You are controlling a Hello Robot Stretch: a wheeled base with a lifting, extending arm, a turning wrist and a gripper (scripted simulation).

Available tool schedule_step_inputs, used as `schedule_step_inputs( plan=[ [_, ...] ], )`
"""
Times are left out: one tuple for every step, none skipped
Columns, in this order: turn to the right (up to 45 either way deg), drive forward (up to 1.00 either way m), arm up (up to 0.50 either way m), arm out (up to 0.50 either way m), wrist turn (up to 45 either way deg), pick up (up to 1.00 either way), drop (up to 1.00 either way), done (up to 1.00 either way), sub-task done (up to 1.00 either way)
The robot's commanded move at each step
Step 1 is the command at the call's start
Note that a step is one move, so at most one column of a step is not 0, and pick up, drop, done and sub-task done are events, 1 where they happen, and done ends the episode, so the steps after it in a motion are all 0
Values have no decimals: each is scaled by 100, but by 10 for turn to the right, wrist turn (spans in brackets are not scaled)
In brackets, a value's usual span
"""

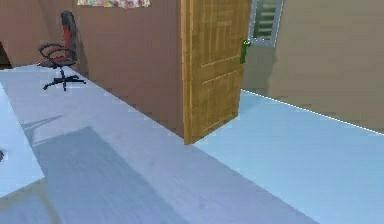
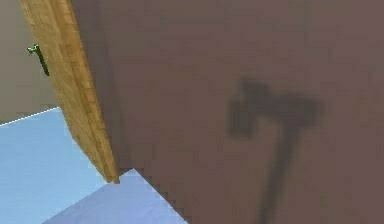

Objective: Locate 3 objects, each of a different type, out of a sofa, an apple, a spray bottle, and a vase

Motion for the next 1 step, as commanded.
schedule_step_inputs(
  plan=[
    [0, 75, 0, 0, 0, 0, 0, 0, 0]
  ],
)
